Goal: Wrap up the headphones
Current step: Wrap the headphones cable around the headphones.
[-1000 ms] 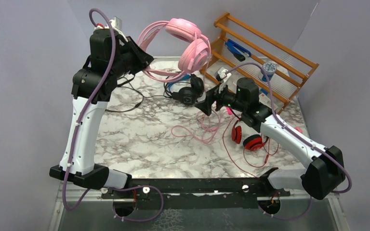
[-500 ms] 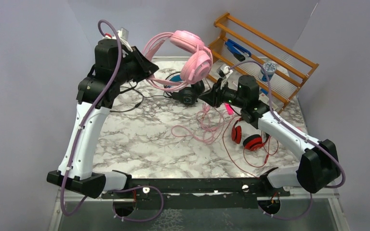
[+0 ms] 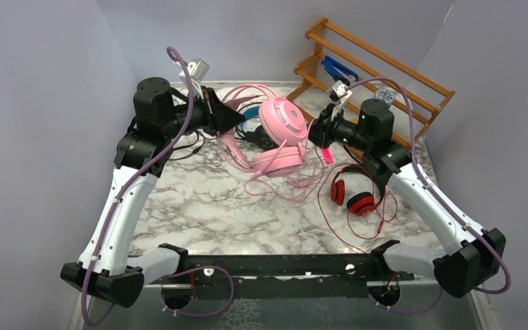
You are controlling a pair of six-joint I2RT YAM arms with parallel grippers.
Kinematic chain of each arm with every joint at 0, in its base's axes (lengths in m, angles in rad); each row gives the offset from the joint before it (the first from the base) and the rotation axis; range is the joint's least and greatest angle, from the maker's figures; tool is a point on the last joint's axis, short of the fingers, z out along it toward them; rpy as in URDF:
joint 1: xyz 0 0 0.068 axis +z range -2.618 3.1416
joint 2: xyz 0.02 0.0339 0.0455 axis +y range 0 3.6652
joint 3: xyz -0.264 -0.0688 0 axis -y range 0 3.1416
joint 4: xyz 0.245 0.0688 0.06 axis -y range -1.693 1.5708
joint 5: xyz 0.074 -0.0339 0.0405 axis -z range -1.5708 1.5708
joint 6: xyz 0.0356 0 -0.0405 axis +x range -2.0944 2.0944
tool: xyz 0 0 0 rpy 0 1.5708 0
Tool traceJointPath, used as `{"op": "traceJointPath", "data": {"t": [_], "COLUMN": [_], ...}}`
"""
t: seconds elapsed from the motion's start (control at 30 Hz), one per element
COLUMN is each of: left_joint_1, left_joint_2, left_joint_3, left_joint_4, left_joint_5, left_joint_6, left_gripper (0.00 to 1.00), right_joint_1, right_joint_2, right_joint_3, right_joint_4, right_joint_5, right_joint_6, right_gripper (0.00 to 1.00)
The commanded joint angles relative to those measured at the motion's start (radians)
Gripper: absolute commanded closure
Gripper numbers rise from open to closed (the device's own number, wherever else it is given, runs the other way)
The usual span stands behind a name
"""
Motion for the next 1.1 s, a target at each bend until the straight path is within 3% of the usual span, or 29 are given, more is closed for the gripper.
{"op": "traceJointPath", "data": {"t": [0.0, 0.17, 0.3, 0.47, 0.57, 0.7, 0.87, 1.07], "left_joint_1": [0.000, 0.000, 0.000, -0.001, -0.003, -0.006, -0.006, -0.006], "left_joint_2": [0.011, 0.008, 0.017, 0.021, 0.014, 0.016, -0.001, 0.006], "left_joint_3": [0.019, 0.016, 0.006, -0.048, -0.116, -0.178, -0.181, -0.129], "left_joint_4": [0.153, 0.171, 0.219, 0.414, 0.597, 0.779, 0.786, 0.782], "left_joint_5": [0.270, 0.291, 0.300, 0.326, 0.322, 0.322, 0.266, 0.137], "left_joint_6": [-0.039, -0.050, -0.109, -0.283, -0.443, -0.617, -0.659, -0.712], "left_gripper": [1.00, 1.00, 1.00, 1.00, 1.00, 1.00, 1.00, 1.00], "right_joint_1": [-0.004, -0.003, -0.003, -0.002, 0.015, 0.073, 0.107, 0.189], "right_joint_2": [0.049, 0.195, 0.271, 0.370, 0.424, 0.507, 0.534, 0.538], "right_joint_3": [0.067, 0.185, 0.247, 0.288, 0.271, 0.337, 0.261, 0.163], "right_joint_4": [0.000, 0.068, 0.140, 0.252, 0.429, 0.442, 0.597, 0.704], "right_joint_5": [-0.081, -0.221, -0.243, -0.286, -0.315, -0.283, -0.272, -0.240], "right_joint_6": [-0.002, 0.053, 0.116, 0.247, 0.394, 0.437, 0.553, 0.569], "right_gripper": [0.88, 0.88, 0.88, 0.88, 0.88, 0.87, 0.86, 0.85]}}
